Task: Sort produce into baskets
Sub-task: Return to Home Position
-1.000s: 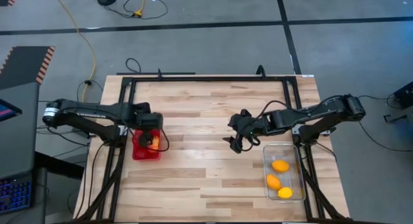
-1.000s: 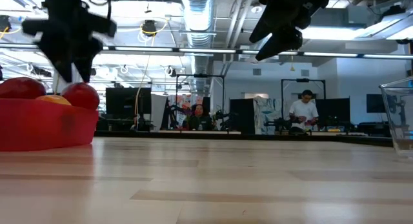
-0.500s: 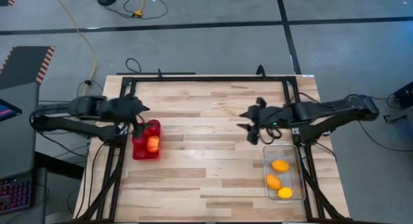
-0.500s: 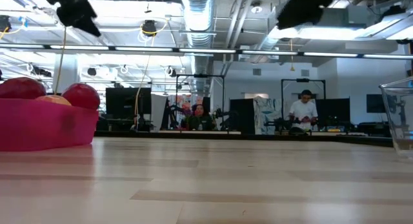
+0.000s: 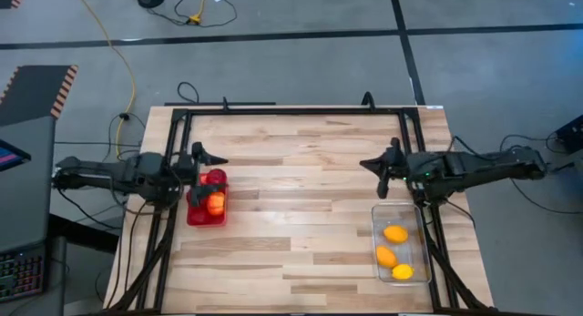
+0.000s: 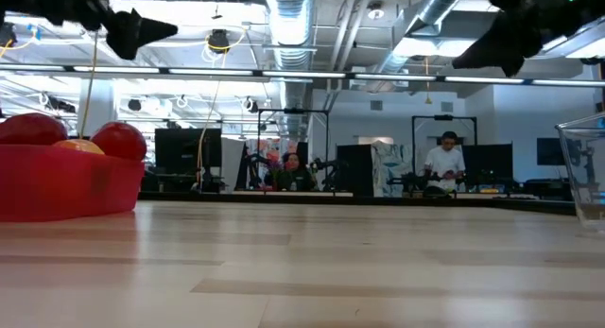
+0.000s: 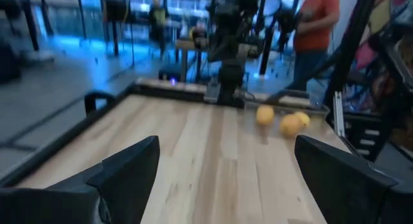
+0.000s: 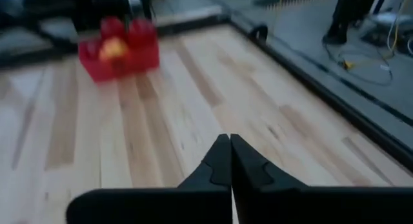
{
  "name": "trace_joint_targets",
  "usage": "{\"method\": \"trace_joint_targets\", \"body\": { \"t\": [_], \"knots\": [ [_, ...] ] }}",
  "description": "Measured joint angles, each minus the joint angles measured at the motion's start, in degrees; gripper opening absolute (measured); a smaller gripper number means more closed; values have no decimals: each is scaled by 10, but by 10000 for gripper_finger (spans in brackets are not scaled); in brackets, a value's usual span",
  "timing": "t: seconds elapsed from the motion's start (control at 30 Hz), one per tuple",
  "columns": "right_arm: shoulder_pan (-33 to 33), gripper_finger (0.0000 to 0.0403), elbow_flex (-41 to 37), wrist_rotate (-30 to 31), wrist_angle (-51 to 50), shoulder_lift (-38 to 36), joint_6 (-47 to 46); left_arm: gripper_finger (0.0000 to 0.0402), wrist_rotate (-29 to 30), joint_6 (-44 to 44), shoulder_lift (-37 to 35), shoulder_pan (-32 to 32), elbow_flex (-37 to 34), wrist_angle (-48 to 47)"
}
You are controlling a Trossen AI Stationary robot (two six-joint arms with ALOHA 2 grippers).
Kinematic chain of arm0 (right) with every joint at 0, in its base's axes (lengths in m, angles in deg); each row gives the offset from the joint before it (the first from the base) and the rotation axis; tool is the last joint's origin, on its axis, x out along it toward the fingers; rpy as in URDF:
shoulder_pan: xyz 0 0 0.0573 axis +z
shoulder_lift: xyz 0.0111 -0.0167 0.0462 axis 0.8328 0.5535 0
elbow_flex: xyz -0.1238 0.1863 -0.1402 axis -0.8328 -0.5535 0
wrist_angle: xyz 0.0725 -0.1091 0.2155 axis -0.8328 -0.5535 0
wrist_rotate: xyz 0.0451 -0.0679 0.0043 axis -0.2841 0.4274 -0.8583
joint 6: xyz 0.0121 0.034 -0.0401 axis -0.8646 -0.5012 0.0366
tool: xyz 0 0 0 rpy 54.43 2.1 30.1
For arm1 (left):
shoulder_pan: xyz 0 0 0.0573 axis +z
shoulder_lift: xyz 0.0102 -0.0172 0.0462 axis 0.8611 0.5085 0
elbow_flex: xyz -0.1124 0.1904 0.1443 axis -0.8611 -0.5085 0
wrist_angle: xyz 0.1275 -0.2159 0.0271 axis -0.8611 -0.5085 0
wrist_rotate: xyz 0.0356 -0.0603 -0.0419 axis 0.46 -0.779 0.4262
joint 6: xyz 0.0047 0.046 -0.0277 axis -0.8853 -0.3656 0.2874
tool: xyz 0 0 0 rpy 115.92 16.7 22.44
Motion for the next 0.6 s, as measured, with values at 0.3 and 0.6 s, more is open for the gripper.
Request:
{"method": "trace_joint_targets", "body": {
  "t": [0.3, 0.6],
  "knots": [
    [-29, 47, -99, -36, 68, -156, 64, 347, -16, -64, -28, 0, -84, 89],
    [-41, 22, -162, -52, 73, -288, 85, 347, -17, -109, -126, 1, -155, 149]
  ]
}}
